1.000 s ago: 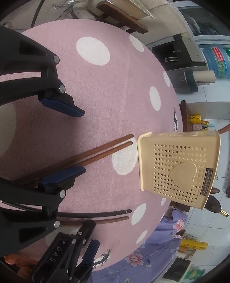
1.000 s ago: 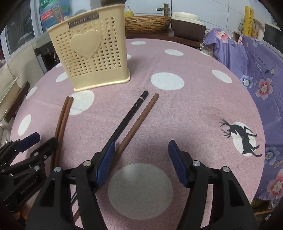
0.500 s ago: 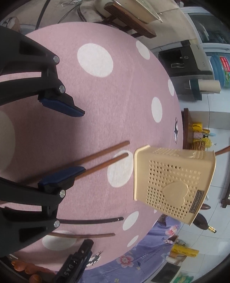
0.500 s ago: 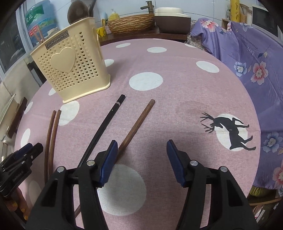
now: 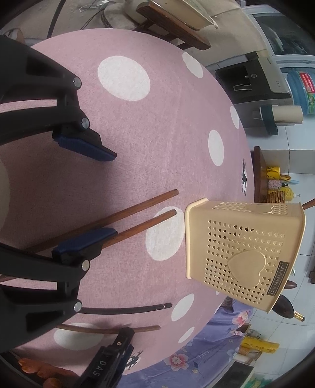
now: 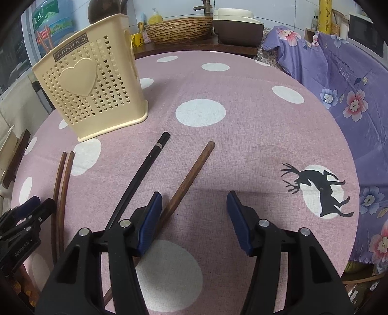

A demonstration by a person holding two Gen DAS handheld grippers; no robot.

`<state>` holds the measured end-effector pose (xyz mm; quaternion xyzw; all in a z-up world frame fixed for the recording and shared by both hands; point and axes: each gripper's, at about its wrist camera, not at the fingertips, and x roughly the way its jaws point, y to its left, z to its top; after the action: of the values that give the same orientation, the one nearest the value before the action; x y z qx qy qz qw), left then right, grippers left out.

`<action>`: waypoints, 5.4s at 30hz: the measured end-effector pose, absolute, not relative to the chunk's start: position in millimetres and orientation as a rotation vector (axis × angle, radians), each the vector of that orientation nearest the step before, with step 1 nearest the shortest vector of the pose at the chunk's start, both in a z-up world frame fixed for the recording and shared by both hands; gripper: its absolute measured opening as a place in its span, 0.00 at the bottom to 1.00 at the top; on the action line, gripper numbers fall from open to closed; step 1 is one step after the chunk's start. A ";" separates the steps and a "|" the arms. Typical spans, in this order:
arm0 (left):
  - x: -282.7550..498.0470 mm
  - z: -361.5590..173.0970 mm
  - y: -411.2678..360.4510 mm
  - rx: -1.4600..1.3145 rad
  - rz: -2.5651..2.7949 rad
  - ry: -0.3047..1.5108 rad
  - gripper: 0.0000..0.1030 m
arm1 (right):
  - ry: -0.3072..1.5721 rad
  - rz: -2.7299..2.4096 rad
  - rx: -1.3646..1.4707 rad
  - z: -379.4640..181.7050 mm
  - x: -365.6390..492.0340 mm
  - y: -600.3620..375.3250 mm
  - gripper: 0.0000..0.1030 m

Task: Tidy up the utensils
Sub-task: 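Grasp two brown chopsticks with the left tool while the right tool grasps a black and brown chopstick, then lift both chopstick pairs and carry them over the beige holder, then lower the chopsticks into the beige holder and open both tools, then raise both open tools away from the beige holder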

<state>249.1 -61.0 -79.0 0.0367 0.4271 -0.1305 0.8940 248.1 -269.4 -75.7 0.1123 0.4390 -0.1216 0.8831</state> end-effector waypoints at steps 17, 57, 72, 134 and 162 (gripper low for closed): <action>301.0 -76.6 -82.5 0.166 -0.250 0.936 0.27 | 0.956 -0.257 0.325 -71.3 291.4 -272.6 0.29; 293.9 -27.2 -57.5 -0.108 -0.341 0.822 0.08 | 0.761 -0.023 0.609 -20.9 273.6 -300.7 0.08; 242.3 61.2 -25.5 -0.108 -0.374 0.532 0.08 | 0.525 0.045 0.377 78.9 213.4 -292.8 0.07; 336.1 121.3 -76.9 -0.206 -0.264 0.351 0.08 | 0.397 -0.005 0.225 163.1 337.1 -250.2 0.07; 270.3 81.4 -51.0 -0.147 -0.288 0.352 0.77 | 0.297 -0.056 0.107 119.2 264.8 -239.9 0.67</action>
<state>270.3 -51.0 81.4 -0.0729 0.1742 -0.1426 0.9716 264.8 -239.9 119.2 0.0533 0.1478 -0.0279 0.9872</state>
